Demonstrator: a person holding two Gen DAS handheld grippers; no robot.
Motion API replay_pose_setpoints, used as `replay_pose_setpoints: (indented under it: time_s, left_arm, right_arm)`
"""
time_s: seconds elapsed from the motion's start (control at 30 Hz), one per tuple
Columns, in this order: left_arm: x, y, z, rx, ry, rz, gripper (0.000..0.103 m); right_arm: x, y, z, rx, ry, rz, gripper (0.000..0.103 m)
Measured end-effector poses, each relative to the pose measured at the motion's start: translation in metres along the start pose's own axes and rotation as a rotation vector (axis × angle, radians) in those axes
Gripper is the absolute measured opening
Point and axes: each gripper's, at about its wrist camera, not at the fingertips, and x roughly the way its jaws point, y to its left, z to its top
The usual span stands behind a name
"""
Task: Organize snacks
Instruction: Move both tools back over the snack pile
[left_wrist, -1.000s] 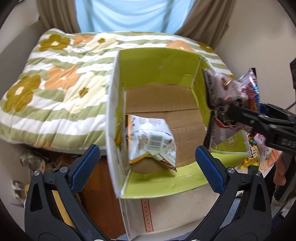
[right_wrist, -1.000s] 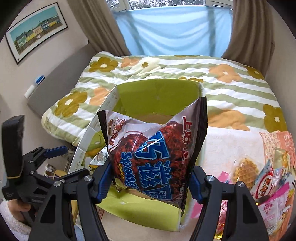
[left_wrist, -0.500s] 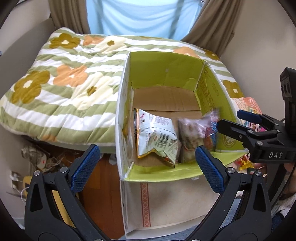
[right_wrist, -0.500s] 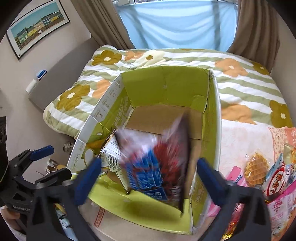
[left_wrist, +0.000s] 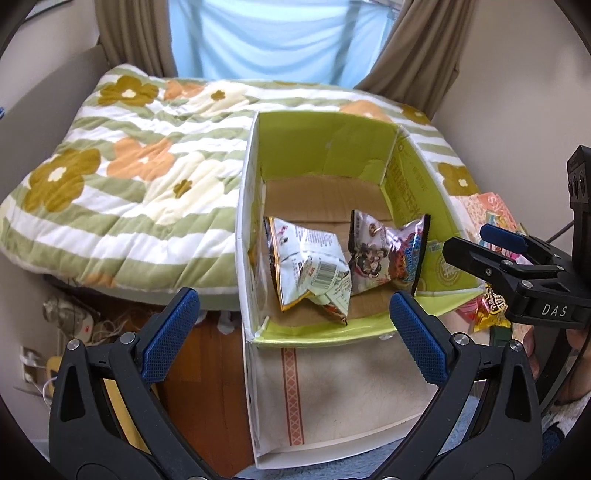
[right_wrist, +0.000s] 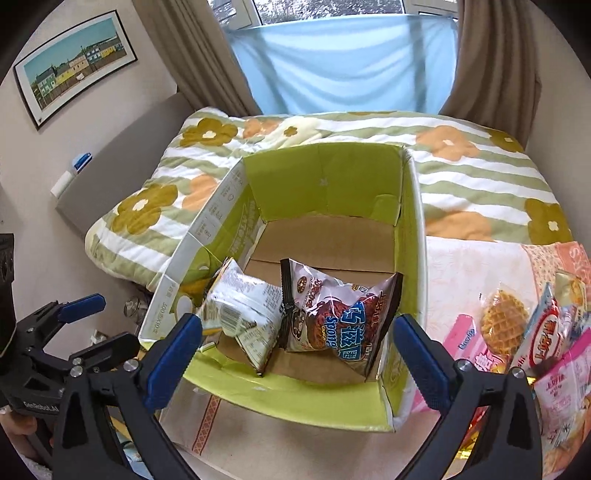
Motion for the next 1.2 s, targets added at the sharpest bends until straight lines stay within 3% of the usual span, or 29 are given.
replay_pose_setpoints:
  time_s: [0.3, 0.63, 0.87, 1.03, 1.2]
  left_arm:
    - [-0.013, -0.012, 0.001, 0.076, -0.054, -0.088, 0.102]
    - [-0.012, -0.067, 0.0, 0.178, -0.054, -0.175, 0.102]
    - [-0.004, -0.14, -0.006, 0.224, -0.031, -0.215, 0.102]
    - [0.012, -0.202, -0.018, 0.214, 0.022, -0.226, 0.102]
    - [0.031, -0.268, -0.033, 0.192, 0.07, -0.229, 0.102]
  right_arm:
    - [-0.034, 0.005, -0.007, 0.046, -0.061, -0.072, 0.103]
    - [-0.086, -0.026, -0.03, 0.126, -0.143, -0.172, 0.103]
    - [-0.127, -0.086, -0.051, 0.18, -0.17, -0.299, 0.103]
    - [-0.148, -0.142, -0.065, 0.176, -0.146, -0.302, 0.103]
    - [-0.158, -0.203, -0.081, 0.184, -0.097, -0.235, 0.103]
